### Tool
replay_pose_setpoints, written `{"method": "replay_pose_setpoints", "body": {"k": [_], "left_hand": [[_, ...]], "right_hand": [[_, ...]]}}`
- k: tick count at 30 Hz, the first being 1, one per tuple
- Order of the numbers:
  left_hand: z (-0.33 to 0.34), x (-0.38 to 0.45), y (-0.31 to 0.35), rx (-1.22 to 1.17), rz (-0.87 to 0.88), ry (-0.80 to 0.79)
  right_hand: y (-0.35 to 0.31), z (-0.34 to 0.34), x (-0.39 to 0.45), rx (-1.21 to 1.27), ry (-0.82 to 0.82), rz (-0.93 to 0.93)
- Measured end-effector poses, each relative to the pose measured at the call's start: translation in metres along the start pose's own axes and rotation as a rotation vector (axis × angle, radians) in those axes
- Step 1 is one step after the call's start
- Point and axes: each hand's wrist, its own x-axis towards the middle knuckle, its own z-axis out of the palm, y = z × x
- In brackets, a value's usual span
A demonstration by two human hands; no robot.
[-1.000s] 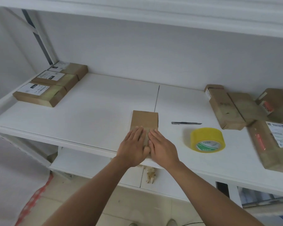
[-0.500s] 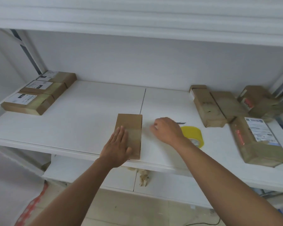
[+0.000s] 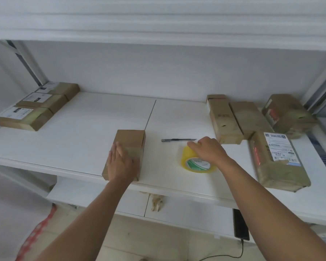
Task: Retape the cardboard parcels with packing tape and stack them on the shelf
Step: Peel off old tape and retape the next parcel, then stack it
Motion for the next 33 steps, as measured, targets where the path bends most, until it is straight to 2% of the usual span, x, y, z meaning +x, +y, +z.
{"method": "replay_pose_setpoints", "body": {"k": [3,6,9,15,18,22,29,33], "left_hand": [[0.009,-0.022,0.046,-0.040,0.237,0.025],[0.033,-0.034,0.085,-0.070,0.391,-0.150],[0.053,-0.028,0.100,-0.086,0.329,-0.296],[0.056,0.007,0.099,0.011,0.215,-0.403],[0.055,0.022,0.094,0.058,0.221,-0.458],[0.052,0.031,0.096,0.150,0.238,-0.448],[0.046,0.027,0.098,0.322,0.364,-0.427],[0.037,0.008,0.099,0.500,0.472,-0.320]], "right_hand": [[0.015,-0.006,-0.003,0.111,-0.012,-0.017],[0.031,-0.010,-0.003,0.183,-0.032,-0.044],[0.040,-0.012,-0.004,0.199,-0.055,-0.094],[0.043,-0.014,0.000,0.273,-0.086,-0.117],[0.045,-0.012,0.002,0.301,-0.096,-0.122],[0.047,-0.010,0.002,0.314,-0.076,-0.136],[0.044,-0.011,-0.002,0.322,-0.055,-0.117],[0.045,-0.009,-0.002,0.327,-0.033,-0.111]]}}
